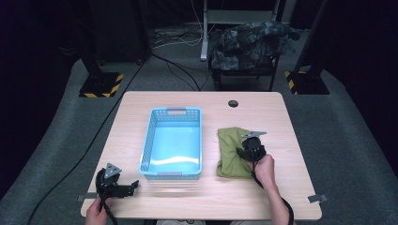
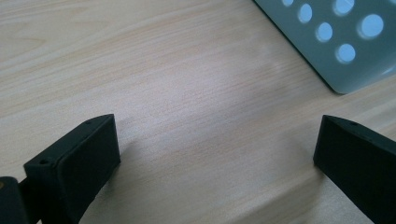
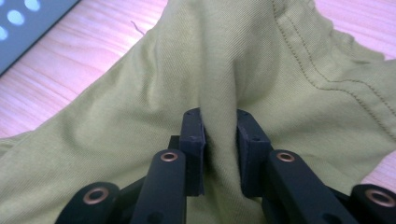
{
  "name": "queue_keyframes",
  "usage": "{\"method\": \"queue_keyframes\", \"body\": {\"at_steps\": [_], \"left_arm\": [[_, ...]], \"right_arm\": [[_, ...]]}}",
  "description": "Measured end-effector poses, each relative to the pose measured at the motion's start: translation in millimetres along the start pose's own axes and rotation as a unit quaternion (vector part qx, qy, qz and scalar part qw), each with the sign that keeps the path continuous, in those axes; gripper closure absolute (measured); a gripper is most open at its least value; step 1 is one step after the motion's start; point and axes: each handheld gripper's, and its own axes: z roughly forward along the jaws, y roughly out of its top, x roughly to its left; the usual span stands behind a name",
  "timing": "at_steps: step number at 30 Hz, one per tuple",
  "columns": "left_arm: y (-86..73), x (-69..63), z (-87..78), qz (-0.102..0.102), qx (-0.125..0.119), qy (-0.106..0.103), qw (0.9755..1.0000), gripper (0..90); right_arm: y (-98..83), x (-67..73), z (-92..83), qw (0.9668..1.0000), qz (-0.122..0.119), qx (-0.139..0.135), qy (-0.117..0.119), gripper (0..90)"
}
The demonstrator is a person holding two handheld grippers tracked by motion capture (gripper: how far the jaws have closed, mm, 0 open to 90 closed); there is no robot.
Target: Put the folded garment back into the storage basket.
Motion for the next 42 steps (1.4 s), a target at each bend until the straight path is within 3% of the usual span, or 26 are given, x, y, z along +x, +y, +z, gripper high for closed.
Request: {"method": "queue_keyframes", "body": {"at_steps": [13,25,42], "left_arm": [[0.0,0.0,0.0,0.0,0.0,0.0,1.0,0.0],[0.0,0.0,0.0,0.0,0.0,0.0,1.0,0.0],[0.0,0.0,-0.1,0.0,0.0,0.0,1.0,0.0]], "right_arm": [[5.1,0.0,-12.8,0.9994,0.016,-0.027,0.015,78.9],[13.2,1.7,-26.4,0.997,0.039,-0.058,0.033,79.0],[25.2,4.3,-42.3,0.9939,0.053,-0.085,0.045,79.2]]}}
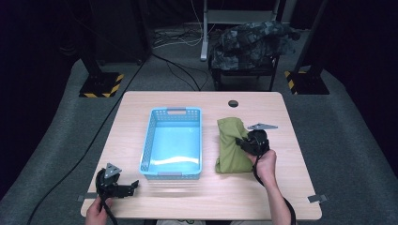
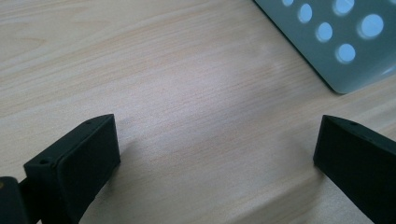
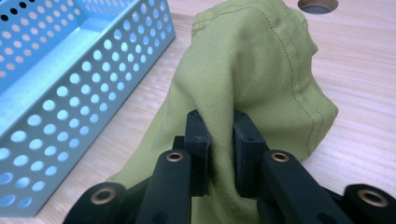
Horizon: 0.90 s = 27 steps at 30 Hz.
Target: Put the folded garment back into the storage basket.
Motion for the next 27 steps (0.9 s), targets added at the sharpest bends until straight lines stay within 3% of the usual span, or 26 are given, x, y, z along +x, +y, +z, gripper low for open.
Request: {"method": "queue_keyframes", "body": {"at_steps": [27], "left_arm": [[0.0,0.0,0.0,0.0,0.0,0.0,1.0,0.0]], "right_arm": [[23.9,10.2,-14.0,0.9997,-0.004,-0.025,0.004,79.1]]}}
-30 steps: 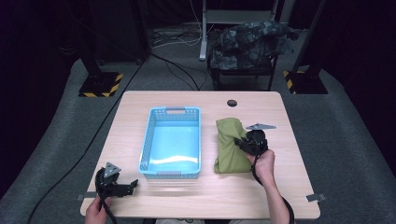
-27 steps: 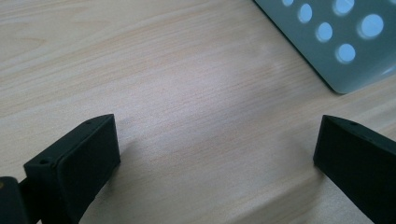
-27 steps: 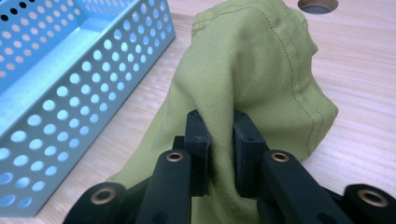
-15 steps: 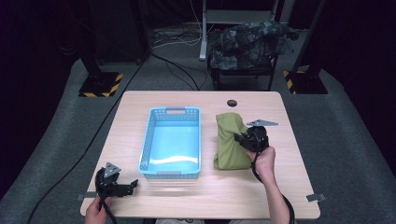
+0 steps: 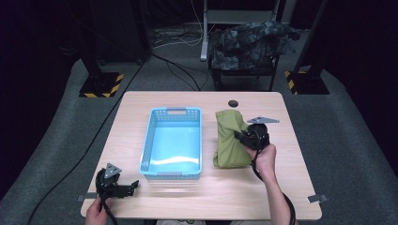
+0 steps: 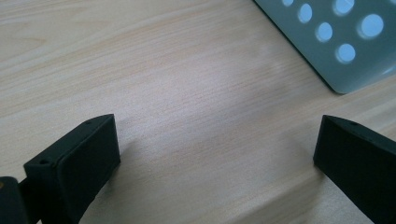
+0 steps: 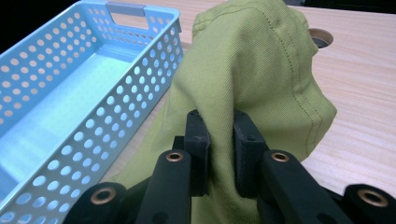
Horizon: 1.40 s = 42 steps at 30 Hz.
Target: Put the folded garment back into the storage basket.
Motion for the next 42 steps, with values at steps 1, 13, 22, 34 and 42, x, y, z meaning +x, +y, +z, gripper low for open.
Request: {"method": "queue_keyframes", "body": {"at_steps": [1,13,22,34,42], "left_arm": [[0.0,0.0,0.0,0.0,0.0,0.0,1.0,0.0],[0.0,0.0,0.0,0.0,0.0,0.0,1.0,0.0],[-0.1,-0.1,-0.1,0.0,0.0,0.0,1.0,0.0],[-0.1,-0.1,-0.1,0.0,0.0,0.0,1.0,0.0],[-0.1,-0.1,-0.1,0.0,0.0,0.0,1.0,0.0]], "right_arm": [[0.7,0.3,-0.1,1.0,-0.001,0.0,0.001,79.1],[9.2,4.7,0.0,1.0,-0.001,-0.006,0.004,79.1],[17.3,8.5,-0.9,0.9999,-0.004,-0.011,0.006,79.1],[27.9,14.5,-1.2,0.9998,-0.008,-0.014,0.01,79.1],[35.4,18.5,-1.9,0.9997,-0.007,-0.017,0.013,79.1]]}}
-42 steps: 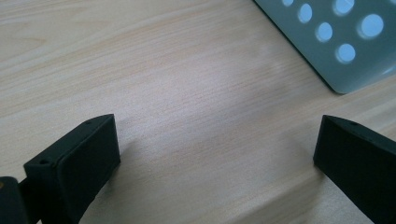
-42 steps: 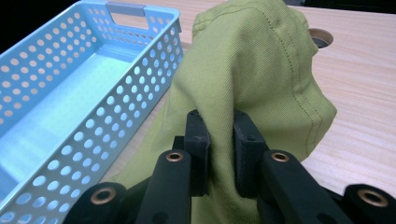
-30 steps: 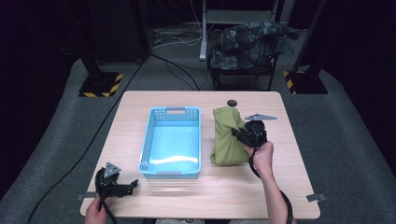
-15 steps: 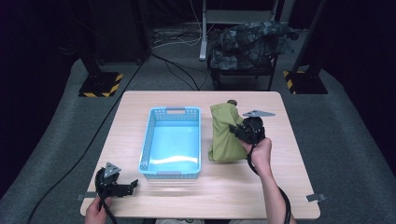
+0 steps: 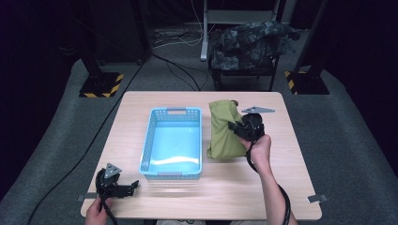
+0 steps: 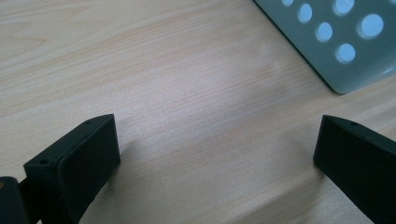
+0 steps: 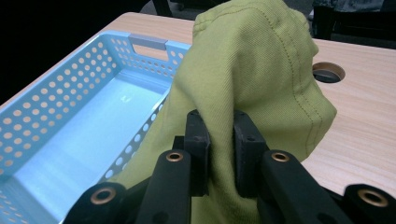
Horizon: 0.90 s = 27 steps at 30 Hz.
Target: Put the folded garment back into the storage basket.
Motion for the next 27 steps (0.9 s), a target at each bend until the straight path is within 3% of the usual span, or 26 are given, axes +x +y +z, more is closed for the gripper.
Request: {"method": "queue_keyframes", "body": {"at_steps": [27], "left_arm": [[0.0,0.0,0.0,0.0,0.0,0.0,1.0,0.0]], "right_arm": [[24.6,17.9,2.8,0.9999,-0.013,-0.008,0.007,79.1]]}}
